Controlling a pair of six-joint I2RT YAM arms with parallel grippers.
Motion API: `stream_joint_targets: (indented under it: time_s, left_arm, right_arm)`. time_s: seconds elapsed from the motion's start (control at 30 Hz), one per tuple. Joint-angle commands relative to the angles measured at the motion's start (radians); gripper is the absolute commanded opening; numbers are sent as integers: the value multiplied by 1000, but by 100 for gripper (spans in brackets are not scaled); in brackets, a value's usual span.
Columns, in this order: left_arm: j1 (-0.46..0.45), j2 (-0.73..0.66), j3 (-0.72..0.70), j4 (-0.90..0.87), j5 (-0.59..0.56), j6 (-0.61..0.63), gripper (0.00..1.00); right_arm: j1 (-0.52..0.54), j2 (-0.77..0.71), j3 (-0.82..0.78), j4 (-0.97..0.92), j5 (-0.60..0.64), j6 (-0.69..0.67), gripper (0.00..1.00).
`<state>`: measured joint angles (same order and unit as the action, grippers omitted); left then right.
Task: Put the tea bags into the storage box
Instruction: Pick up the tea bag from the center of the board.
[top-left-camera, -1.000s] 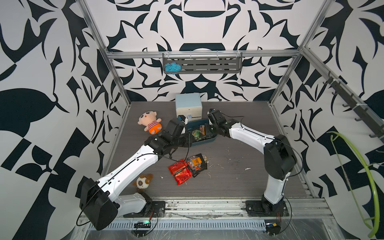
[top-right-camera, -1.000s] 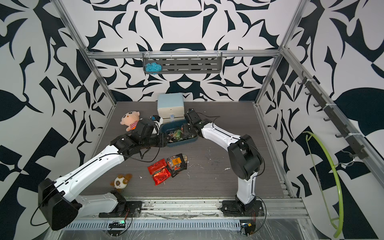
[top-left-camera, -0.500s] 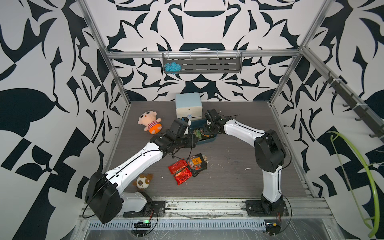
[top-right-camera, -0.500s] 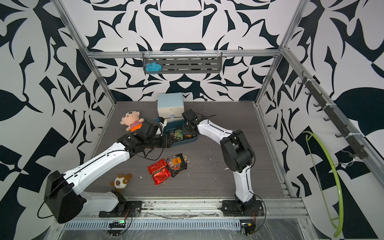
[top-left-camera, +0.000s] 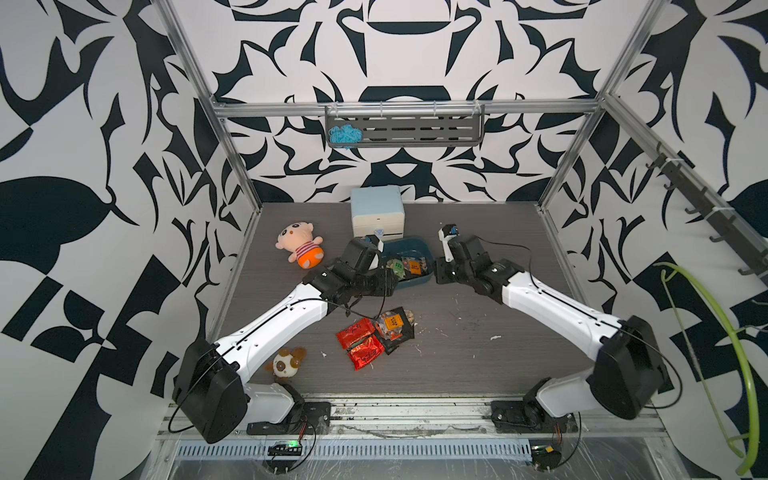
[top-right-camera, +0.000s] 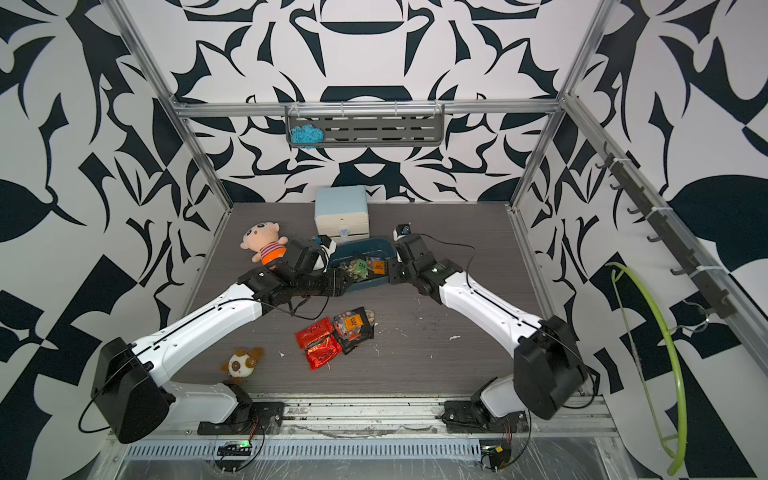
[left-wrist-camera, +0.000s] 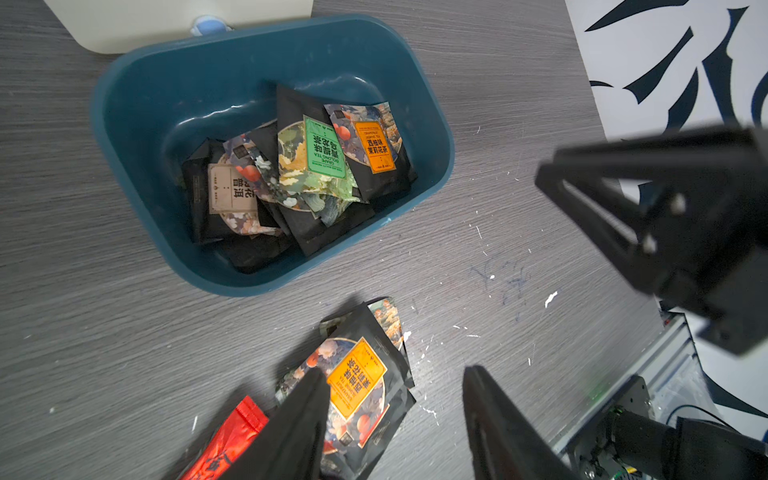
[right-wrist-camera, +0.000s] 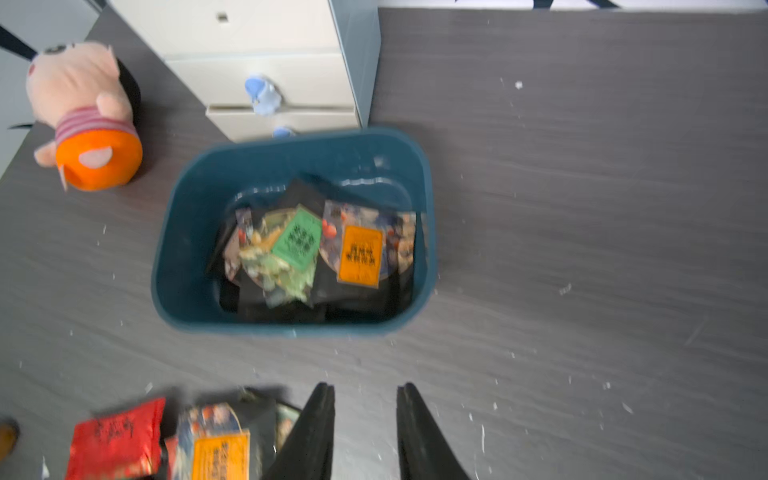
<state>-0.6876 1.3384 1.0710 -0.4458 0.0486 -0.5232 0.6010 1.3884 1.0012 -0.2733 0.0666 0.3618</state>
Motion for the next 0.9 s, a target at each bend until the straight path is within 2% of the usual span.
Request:
stream_joint_targets:
  time_s: [0.0,0.27,0.33,0.47,0.53,0.6,0.63,0.7,0.73,0.77,0.87]
  left_arm:
    - [-1,22,-14,5,6,19,57]
    - [0,38,-19,51,-5,71,57]
    - [0,36,-26,59,-10,98,57]
    - [0,31,-22,40,-90,111,58]
    - [2,37,13,-3,-85,114,61]
    - [2,48,63,-62,-51,162,65]
    - [1,47,70,-73,-79,155,68]
    - [1,33,44,-78,-171,118,92]
    - [1,22,29,-82,-213,100,100]
    - [1,8,13,-90,-252,77,100]
    - [2,-39,-24,-123,-250,17,100]
  right_arm:
    - [-2,-93,-119,139,-77,-24,31]
    - [8,-233,-414,346,-200,14,31]
    - [14,-217,-460,395,-213,17,31]
    - [24,-152,-499,457,-243,9,30]
    - [29,-107,-507,495,-244,5,28]
    - [38,-56,-503,530,-289,23,26]
    - [48,-38,-496,533,-302,25,25]
    - [90,-7,-470,513,-294,13,25]
    - [113,1,-459,499,-278,4,25]
    - [140,6,-450,491,-259,-7,25]
    - [188,16,-441,492,-233,-17,25]
